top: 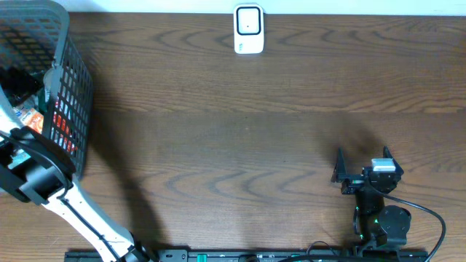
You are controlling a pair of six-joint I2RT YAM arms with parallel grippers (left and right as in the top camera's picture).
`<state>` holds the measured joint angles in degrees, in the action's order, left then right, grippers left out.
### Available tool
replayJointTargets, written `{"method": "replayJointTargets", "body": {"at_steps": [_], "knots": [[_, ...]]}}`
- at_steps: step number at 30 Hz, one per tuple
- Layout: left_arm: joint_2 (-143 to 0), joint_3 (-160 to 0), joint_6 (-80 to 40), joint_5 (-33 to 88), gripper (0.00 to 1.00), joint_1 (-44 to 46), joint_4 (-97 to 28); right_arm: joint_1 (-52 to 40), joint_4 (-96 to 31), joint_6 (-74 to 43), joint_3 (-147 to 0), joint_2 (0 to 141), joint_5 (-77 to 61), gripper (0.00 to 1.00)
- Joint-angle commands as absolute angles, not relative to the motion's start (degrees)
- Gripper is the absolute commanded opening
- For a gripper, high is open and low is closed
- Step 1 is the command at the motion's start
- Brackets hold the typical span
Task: Scan the item barcode
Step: 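Reach the left gripper into the grey basket toward the Kleenex pack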
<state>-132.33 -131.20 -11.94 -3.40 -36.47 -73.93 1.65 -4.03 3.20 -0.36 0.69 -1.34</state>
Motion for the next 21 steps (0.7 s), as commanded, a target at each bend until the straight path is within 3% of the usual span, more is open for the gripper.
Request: {"method": "replayJointTargets", "body": {"at_steps": [1,21], "knots": [[-133.91,-131.72,-10.68,-4.14,0.80,-37.01,-73.87,2.15,-4.27,3.46,-0.30,0.49,-1.58,0.99],[-134.50,-122.02,-10.13,-4.21,0.80,-37.01,-67.99,2.15,-4.27,3.46,-0.30,0.49,-1.58,0.99]]}}
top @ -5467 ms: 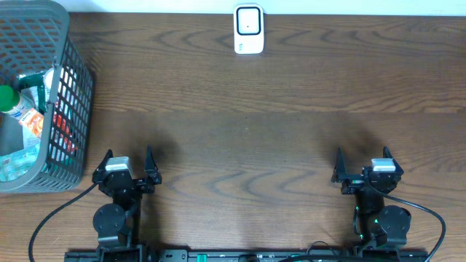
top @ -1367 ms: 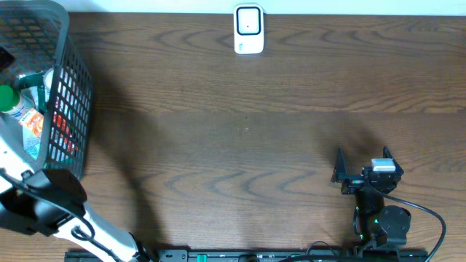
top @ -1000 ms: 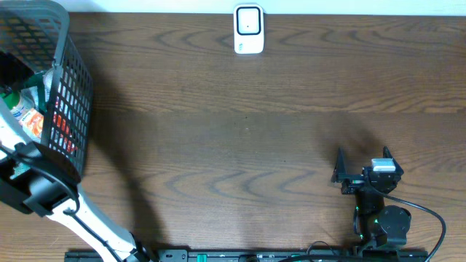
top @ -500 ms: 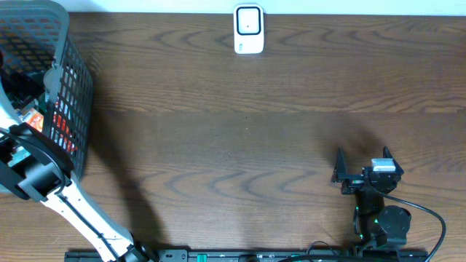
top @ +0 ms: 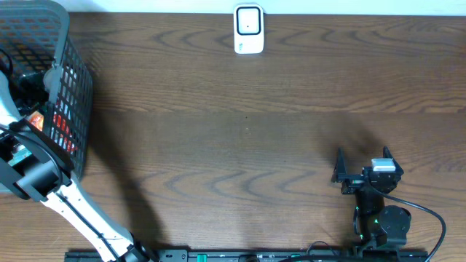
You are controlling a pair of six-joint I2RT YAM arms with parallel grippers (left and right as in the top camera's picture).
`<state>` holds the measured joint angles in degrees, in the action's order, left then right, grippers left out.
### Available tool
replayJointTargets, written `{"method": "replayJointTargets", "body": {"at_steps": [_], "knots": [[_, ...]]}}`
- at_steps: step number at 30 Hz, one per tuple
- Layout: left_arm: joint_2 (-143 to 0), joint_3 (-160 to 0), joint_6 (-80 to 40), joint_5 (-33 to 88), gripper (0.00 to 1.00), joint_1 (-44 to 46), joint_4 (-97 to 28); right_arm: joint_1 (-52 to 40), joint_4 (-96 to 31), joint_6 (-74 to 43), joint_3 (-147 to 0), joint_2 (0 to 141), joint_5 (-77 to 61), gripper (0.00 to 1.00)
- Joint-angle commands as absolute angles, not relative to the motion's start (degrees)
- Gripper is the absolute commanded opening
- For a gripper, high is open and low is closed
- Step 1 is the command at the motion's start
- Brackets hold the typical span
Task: Scan the item barcode
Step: 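Reach the left gripper into the grey basket toward the Kleenex pack, then grasp the orange Kleenex tissue pack with the left gripper and lift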
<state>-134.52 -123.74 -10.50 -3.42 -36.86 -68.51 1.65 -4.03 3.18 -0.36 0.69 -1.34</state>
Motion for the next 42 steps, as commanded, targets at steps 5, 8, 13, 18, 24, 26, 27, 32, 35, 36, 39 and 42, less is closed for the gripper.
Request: {"method": "replayJointTargets", "body": {"at_steps": [5,8,13,18,24,26,27,32,35,36,39,42], "knots": [[-134.50,-119.68,-10.13,-4.80,0.79,-37.01,-65.49,2.15,-4.27,3.46,-0.30,0.49,-1.58,0.99],[-134.50,-119.57,-10.15,-4.78,0.72,-37.01,-65.39,2.15,-4.27,3.46,-0.30,0.49,-1.58,0.99],[-134.34,-119.59,-10.20,-4.75,0.59,-37.01,-65.30,2.15,-4.27,3.46,-0.30,0.49,-1.58,0.99],[-132.35,-120.40,-10.17,-4.73,0.46,-37.01,-65.21,2.15,-4.27,3.46,-0.30,0.49,-1.58,0.99],[-126.74,-120.62,-10.20,-4.73,0.41,-37.01,-64.53,2.15,-4.27,3.46,-0.30,0.49,-1.58,0.99],[-124.79,-120.62,-10.20,-4.75,0.39,-37.01,-64.31,2.15,-4.27,3.46,-0.30,0.49,-1.58,0.99],[-123.85,-120.62,-10.20,-4.75,0.39,-37.01,-64.34,2.15,-4.27,3.46,-0.30,0.49,-1.58,0.99],[-118.93,-120.62,-11.53,-3.01,0.38,-36.99,-64.97,2.15,-4.27,3.46,-0.30,0.49,-1.58,0.99],[-114.69,-120.62,-11.51,-2.37,0.38,-36.93,-64.18,2.15,-4.27,3.46,-0.30,0.49,-1.58,0.99],[-113.08,-120.62,-11.51,-2.37,0.38,-36.91,-63.90,2.15,-4.27,3.46,-0.30,0.49,-1.58,0.99],[-107.70,-120.62,-11.53,-2.39,0.38,-36.88,-62.83,2.15,-4.27,3.46,-0.30,0.49,-1.58,0.99],[-103.57,-120.62,-11.75,-2.39,0.42,-36.88,-62.43,2.15,-4.27,3.46,-0.30,0.49,-1.58,0.99]]}}
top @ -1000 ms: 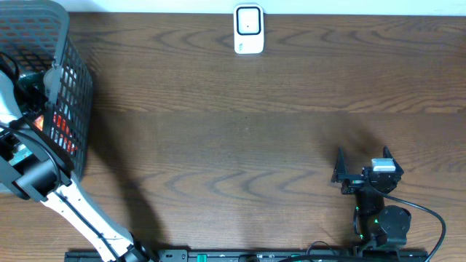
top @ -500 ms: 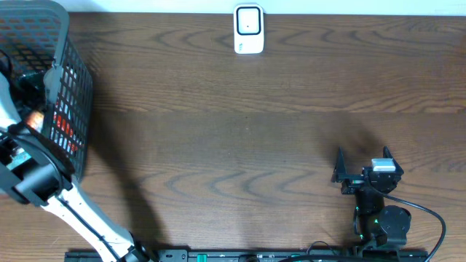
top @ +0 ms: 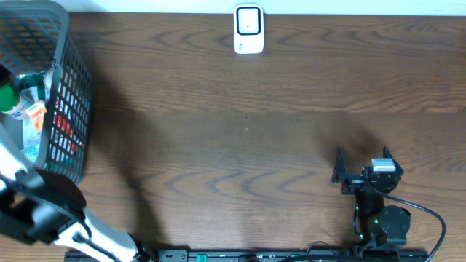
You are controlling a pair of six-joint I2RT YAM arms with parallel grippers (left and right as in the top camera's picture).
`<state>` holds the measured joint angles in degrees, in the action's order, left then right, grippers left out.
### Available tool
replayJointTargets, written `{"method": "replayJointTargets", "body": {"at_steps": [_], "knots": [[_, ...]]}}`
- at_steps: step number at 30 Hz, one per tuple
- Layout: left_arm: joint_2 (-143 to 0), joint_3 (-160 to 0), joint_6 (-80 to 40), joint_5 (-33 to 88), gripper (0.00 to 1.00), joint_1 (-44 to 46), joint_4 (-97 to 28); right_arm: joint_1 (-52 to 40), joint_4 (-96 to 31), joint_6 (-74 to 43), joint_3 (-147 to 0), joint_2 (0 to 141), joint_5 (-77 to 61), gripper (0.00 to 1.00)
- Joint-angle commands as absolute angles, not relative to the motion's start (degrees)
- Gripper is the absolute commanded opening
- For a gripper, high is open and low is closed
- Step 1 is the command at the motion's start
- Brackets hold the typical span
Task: Scan the item barcode
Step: 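Grasp the orange Kleenex tissue pack with the left gripper and lift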
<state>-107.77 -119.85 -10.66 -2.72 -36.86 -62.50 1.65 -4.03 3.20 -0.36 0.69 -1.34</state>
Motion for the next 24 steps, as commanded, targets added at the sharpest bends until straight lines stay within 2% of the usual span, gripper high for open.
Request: {"method": "replayJointTargets", "body": {"at_steps": [1,7,11,16,19,24], "knots": [[-102.72,-120.62,-11.75,-2.42,0.45,-36.91,-62.48,2.15,-4.27,3.46,-0.30,0.49,-1.58,0.99],[-103.70,-118.63,-11.70,-2.63,0.66,-36.91,-64.12,2.15,-4.27,3.46,-0.30,0.49,-1.58,0.99],[-106.94,-114.19,-11.68,-3.64,0.72,-36.95,-63.70,2.15,-4.27,3.46,-0.30,0.49,-1.58,0.99],[-113.78,-111.00,-6.81,-4.73,0.73,-36.95,-61.19,2.15,-4.27,3.46,-0.30,0.49,-1.58,0.99],[-119.11,-110.96,0.58,0.80,0.73,-36.91,-60.23,2.15,-4.27,3.46,-0.30,0.49,-1.58,0.99],[-125.43,-110.96,4.34,1.96,0.73,-37.23,-58.92,2.15,-4.27,3.46,-0.30,0.49,-1.58,0.99]]}}
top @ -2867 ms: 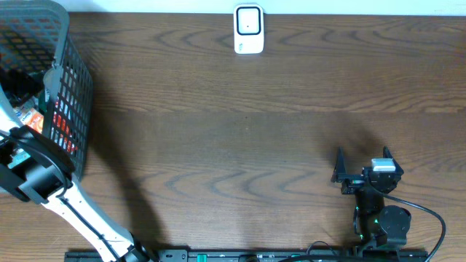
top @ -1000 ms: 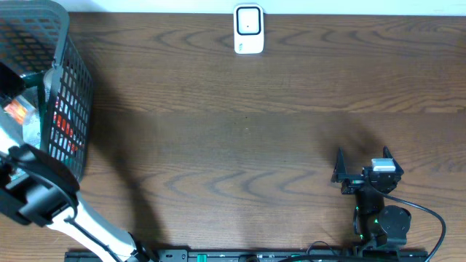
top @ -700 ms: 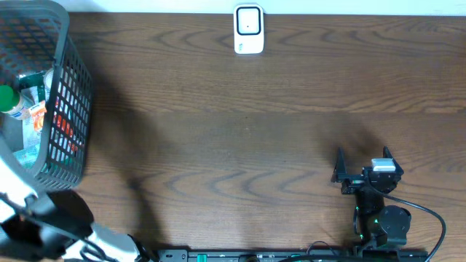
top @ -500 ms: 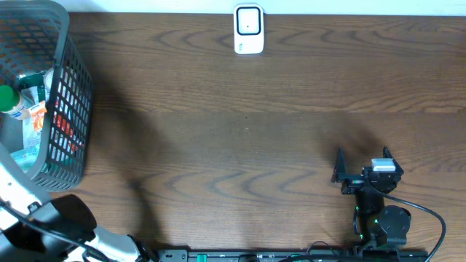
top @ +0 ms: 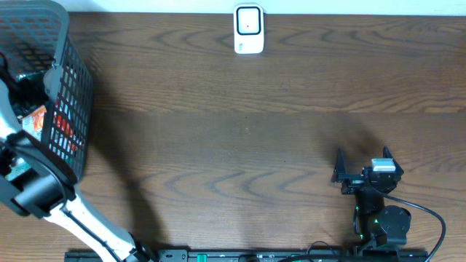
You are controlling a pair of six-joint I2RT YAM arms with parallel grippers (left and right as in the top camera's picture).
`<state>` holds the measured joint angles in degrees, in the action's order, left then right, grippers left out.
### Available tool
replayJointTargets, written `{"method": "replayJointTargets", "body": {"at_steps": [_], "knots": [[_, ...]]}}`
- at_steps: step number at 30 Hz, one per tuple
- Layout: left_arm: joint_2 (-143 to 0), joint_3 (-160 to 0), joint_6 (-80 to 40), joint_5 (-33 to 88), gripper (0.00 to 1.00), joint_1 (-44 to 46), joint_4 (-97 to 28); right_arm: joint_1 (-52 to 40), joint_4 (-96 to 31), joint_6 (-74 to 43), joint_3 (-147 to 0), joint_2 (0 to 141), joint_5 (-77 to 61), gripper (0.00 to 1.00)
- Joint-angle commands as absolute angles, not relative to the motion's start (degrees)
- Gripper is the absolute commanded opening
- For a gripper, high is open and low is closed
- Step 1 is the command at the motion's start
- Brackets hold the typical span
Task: Scan the item barcode
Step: 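Grasp the orange Kleenex tissue pack with the left gripper and lift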
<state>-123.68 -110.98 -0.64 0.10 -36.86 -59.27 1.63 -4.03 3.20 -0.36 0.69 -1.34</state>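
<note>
The white barcode scanner (top: 248, 29) stands at the table's far edge, in the middle. A black mesh basket (top: 69, 87) at the far left holds the items: red and orange packets (top: 62, 127) show through its wall. My left arm (top: 29, 182) reaches into the basket from the left edge. A dark part (top: 20, 81) inside the basket seems to be the left gripper, and its fingers are hidden. My right gripper (top: 362, 166) rests open at the near right, holding nothing.
Bare brown wood lies between the basket, the scanner and the right arm. The right arm's base and cable (top: 386, 222) sit at the near edge. A black rail (top: 218, 255) runs along the front.
The left arm's elbow now sits higher in the overhead view. The green-capped thing that showed at the basket's left edge is out of sight. The right arm has not moved.
My left arm was reaching into the basket from the left, and a moment later slightly deeper. Then its elbow sat nearer the front edge and a green cap showed in the basket. Now the arm lies over the basket's inside again. The right gripper stayed open and still.
</note>
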Motion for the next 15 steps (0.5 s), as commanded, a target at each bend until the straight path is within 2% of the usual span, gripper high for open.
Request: {"method": "replayJointTargets", "body": {"at_steps": [1,9,13,15], "knots": [[-126.30,-110.96,4.49,1.96,0.73,-37.26,-58.70,2.15,-4.27,3.46,-0.30,0.49,-1.58,0.99],[-130.56,-110.96,4.49,3.53,0.72,-37.32,-57.93,2.15,-4.27,3.46,-0.32,0.49,-1.58,0.99],[-130.63,-110.96,4.47,3.64,0.60,-37.34,-57.71,2.15,-4.27,3.46,-0.30,0.49,-1.58,0.99],[-130.63,-110.96,4.47,3.66,0.60,-37.32,-57.67,2.15,-4.27,3.46,-0.30,0.49,-1.58,0.99]]}}
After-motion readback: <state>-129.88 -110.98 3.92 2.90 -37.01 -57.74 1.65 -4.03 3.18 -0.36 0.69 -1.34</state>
